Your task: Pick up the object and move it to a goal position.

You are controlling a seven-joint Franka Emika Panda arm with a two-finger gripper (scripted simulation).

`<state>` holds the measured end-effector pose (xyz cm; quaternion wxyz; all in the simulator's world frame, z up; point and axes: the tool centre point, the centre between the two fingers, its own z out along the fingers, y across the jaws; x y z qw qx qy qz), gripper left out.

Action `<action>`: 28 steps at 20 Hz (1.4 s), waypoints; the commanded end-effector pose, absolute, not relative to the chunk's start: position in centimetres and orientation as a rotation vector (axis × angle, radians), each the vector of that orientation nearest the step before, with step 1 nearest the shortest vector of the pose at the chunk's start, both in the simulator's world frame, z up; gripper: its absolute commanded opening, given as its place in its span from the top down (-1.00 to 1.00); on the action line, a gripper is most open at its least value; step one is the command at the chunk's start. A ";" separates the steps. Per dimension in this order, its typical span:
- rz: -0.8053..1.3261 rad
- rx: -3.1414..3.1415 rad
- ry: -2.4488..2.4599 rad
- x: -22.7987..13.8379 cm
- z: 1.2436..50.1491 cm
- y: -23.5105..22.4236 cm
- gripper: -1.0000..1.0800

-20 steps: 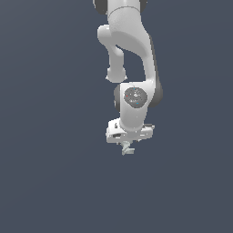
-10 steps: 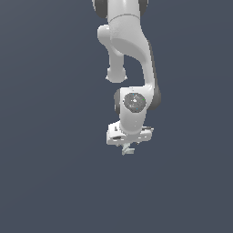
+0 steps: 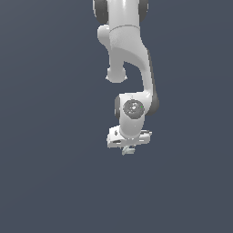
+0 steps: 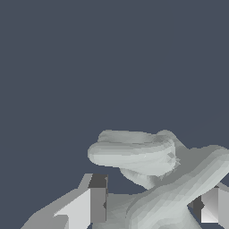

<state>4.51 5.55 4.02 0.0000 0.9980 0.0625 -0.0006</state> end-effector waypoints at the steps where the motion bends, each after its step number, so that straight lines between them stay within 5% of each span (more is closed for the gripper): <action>1: 0.000 3.135 0.196 4.6 4.0 5.6 1.00; 16: 0.000 3.135 0.196 4.5 5.0 4.9 1.00; 28: 0.000 3.135 0.196 3.8 13.3 -0.8 1.00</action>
